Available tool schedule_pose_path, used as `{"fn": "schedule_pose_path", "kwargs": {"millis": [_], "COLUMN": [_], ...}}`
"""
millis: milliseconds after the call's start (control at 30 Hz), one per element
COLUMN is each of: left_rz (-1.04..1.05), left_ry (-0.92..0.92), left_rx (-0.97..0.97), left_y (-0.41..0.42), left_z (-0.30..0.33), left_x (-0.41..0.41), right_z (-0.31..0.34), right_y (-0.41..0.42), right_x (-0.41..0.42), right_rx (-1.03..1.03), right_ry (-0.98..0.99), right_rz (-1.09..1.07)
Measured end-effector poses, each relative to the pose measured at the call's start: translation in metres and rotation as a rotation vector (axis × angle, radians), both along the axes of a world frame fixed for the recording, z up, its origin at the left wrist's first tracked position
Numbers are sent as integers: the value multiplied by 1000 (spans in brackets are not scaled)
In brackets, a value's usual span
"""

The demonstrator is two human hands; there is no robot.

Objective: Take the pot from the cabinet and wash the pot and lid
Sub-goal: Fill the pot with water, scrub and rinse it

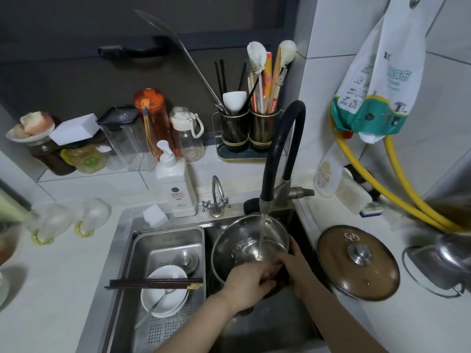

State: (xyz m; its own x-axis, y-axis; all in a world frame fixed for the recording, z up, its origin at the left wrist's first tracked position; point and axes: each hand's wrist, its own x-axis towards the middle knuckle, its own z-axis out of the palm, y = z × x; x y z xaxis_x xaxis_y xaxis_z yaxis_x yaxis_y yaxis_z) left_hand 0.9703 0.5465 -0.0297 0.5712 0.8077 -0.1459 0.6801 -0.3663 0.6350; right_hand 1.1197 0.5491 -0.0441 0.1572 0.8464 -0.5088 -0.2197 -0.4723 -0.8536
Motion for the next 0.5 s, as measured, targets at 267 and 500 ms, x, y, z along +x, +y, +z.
{"fn": "schedule_pose_path", "kwargs": {"millis": [267, 500], "left_rz": [691, 640], "left_ry": [-84, -800], "left_rx": [23, -981], "left_y": [48, 36], "left_z": [-1, 7], "left_x": [-74, -79], "right_z": [-17, -23], "right_y": [-18, -10], "right_x": [19, 24], "right_rx": [-57, -34], "right_ry": [94, 170], "right_rz": [-46, -27]}}
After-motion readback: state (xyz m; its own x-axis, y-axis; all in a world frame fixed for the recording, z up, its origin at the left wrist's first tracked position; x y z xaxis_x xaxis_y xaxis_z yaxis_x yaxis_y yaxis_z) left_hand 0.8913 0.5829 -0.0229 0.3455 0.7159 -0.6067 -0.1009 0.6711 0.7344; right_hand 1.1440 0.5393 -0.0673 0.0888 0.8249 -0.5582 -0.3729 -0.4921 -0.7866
